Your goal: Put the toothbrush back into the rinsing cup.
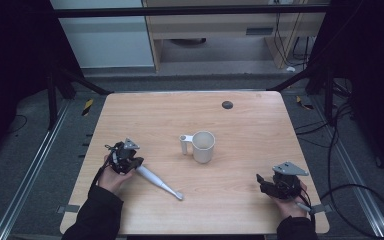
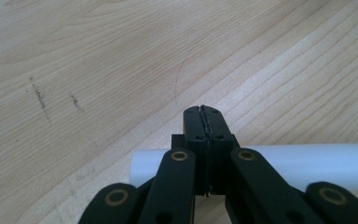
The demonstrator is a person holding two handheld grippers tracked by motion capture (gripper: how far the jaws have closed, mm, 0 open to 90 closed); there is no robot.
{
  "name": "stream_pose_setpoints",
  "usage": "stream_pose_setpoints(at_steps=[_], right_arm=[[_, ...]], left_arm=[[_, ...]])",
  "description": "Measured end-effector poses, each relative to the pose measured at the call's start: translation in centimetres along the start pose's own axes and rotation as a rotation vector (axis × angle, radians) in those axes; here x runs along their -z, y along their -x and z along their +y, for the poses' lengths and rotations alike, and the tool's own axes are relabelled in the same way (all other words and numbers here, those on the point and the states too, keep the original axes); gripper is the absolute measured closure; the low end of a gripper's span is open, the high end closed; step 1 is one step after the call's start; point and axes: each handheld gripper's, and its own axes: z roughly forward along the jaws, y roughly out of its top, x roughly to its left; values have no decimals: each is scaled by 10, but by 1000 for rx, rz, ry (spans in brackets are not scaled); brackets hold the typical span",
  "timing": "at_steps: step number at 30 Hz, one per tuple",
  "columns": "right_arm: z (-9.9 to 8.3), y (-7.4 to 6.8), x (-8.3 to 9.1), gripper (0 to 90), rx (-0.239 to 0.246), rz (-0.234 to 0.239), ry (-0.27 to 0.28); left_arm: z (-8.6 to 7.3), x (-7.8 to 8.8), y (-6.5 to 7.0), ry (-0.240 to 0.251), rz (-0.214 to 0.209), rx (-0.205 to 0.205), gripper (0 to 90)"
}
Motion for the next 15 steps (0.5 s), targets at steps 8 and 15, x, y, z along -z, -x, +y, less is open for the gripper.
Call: stream_pose_setpoints(at_steps=[8, 15], right_arm=[[0, 0, 1, 303, -5, -1, -4], [-1, 2, 2, 303, -7, -3, -1]], left_arm=[[-7, 4, -2, -14, 3, 5, 895], [-12, 7, 1, -25, 6, -3, 896]])
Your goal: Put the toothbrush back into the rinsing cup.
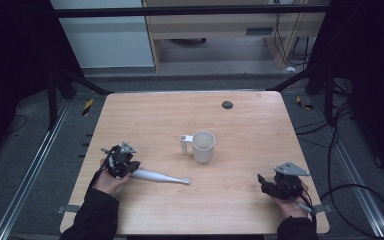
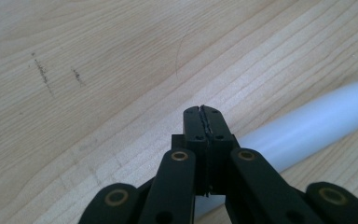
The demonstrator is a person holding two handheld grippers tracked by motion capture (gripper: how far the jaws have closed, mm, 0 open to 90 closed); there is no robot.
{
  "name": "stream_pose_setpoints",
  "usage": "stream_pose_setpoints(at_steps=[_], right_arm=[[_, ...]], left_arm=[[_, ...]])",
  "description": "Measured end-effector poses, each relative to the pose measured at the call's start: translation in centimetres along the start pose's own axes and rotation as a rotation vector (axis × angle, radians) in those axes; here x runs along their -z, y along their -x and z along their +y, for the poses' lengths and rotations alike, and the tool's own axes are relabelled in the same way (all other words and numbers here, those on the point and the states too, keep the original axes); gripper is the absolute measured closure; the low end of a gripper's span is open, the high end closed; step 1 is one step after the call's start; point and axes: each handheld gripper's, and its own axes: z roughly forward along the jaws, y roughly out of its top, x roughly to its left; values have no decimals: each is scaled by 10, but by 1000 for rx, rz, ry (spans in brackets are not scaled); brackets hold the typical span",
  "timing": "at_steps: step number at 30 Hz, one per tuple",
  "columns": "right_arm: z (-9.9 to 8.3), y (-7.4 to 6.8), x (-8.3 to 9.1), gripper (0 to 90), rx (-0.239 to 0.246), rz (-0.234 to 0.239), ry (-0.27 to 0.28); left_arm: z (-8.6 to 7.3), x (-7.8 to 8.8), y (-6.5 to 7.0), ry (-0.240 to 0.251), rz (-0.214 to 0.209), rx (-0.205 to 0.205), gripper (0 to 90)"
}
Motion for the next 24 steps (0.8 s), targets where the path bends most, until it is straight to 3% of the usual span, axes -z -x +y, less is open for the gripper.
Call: stream_pose_setpoints(at_steps=[24], right_arm=[[0, 0, 2, 302, -2, -5, -1]], left_arm=[[-11, 10, 12, -29, -4, -18, 895]])
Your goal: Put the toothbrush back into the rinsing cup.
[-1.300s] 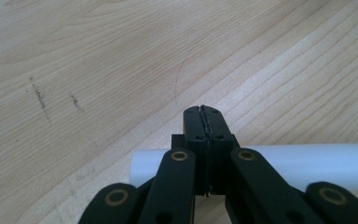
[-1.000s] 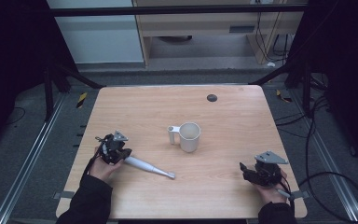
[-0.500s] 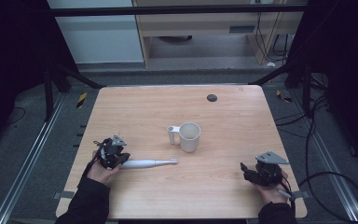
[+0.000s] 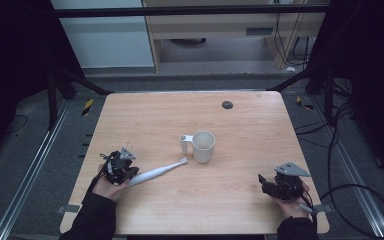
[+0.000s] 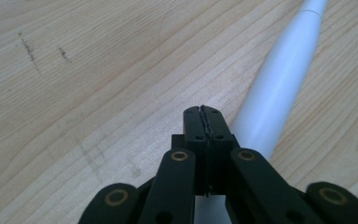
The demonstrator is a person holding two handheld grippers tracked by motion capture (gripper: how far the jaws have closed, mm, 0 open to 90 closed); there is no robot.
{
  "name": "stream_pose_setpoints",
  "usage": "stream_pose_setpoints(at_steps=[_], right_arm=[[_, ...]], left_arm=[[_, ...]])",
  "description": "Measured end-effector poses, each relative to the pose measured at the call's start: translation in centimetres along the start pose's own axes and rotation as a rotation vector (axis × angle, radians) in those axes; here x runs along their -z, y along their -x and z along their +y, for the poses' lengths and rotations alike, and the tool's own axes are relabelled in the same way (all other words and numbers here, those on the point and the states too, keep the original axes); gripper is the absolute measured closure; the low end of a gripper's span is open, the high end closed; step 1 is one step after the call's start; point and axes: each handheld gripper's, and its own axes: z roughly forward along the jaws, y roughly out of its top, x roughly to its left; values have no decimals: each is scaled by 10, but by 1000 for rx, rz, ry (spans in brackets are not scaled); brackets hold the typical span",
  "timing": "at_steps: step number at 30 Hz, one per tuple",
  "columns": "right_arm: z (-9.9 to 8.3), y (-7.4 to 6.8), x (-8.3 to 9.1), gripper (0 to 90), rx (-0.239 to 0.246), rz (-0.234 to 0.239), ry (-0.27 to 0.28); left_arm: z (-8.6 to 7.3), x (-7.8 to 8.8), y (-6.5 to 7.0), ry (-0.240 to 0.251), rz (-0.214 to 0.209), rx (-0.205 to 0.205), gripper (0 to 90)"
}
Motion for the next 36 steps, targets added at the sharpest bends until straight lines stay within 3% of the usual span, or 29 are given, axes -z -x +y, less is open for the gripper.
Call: stream_pose_setpoints(at_steps=[26, 36], right_arm=[[0, 0, 0, 302, 2, -2, 0], [1, 1, 1, 302, -6, -8, 3]], left_arm=[[-12, 9, 12, -5, -23, -1, 893], [5, 30, 3, 91, -4, 49, 823]])
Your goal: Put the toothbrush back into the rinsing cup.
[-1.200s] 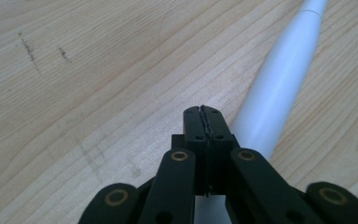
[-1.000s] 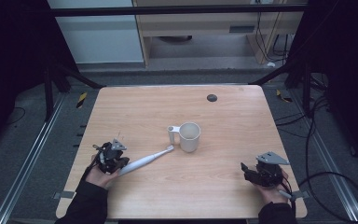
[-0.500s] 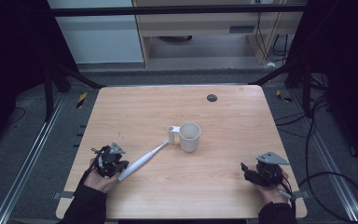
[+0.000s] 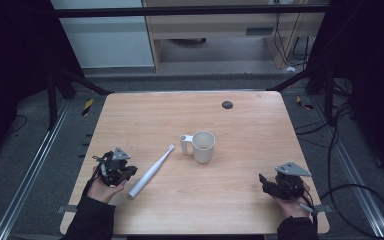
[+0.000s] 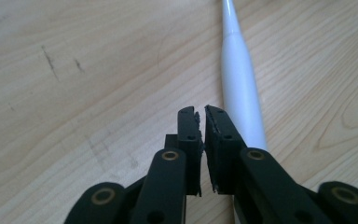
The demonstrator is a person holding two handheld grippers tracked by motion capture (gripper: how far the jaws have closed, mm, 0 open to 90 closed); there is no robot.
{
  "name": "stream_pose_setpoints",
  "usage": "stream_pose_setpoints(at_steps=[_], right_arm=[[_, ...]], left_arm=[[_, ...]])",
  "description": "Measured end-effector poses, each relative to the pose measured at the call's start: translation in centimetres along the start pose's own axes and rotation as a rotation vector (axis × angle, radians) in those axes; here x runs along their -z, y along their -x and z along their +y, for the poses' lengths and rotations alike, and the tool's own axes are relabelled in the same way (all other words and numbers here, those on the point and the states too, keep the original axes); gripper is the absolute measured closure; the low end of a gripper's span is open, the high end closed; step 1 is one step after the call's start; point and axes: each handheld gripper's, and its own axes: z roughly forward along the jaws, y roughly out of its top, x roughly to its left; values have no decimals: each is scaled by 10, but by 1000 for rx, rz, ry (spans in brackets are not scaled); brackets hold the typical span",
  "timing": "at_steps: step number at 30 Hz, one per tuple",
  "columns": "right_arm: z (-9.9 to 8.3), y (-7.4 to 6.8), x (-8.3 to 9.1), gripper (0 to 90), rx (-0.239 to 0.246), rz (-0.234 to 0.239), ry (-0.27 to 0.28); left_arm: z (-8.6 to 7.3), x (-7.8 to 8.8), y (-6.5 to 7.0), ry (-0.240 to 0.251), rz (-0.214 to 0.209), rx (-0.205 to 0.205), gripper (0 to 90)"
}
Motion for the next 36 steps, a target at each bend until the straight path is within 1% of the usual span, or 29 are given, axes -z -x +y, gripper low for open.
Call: stream_pose_setpoints(at_steps=[6, 8, 9, 14, 18, 21, 22, 25, 27, 30, 33, 36], right_arm=[[1, 1, 1, 302, 4, -10, 4], [2, 1, 2, 301, 2, -13, 6], [2, 2, 2, 301, 3, -15, 9], [3, 2, 2, 299, 5, -19, 4], [2, 2, 1, 297, 7, -16, -3], [2, 3, 1, 295, 9, -17, -7], [2, 3, 1, 295, 10, -16, -8], [2, 3, 1, 294, 14, -14, -10], [1, 5, 1, 294, 17, -13, -10], [1, 5, 0, 294, 9, -12, -16], [1, 5, -1, 294, 16, -12, -18], [1, 4, -1, 294, 20, -7, -19]], left_arm=[[19, 8, -1, 31, -7, 3, 741], [25, 9, -1, 26, -13, 1, 693], [27, 9, -1, 31, -11, 4, 677], [44, 4, -1, 21, -23, 0, 630], [58, -2, 0, 24, -34, 1, 584], [62, -5, 1, 20, -35, -4, 576], [67, -8, 4, 14, -30, -13, 582], [70, -13, 6, -4, -25, -33, 585], [71, -18, 8, -29, -24, -43, 581], [72, -26, 7, -50, -25, -48, 589], [72, -34, 7, -76, -34, -45, 595], [71, -39, 9, -92, -38, -53, 596]])
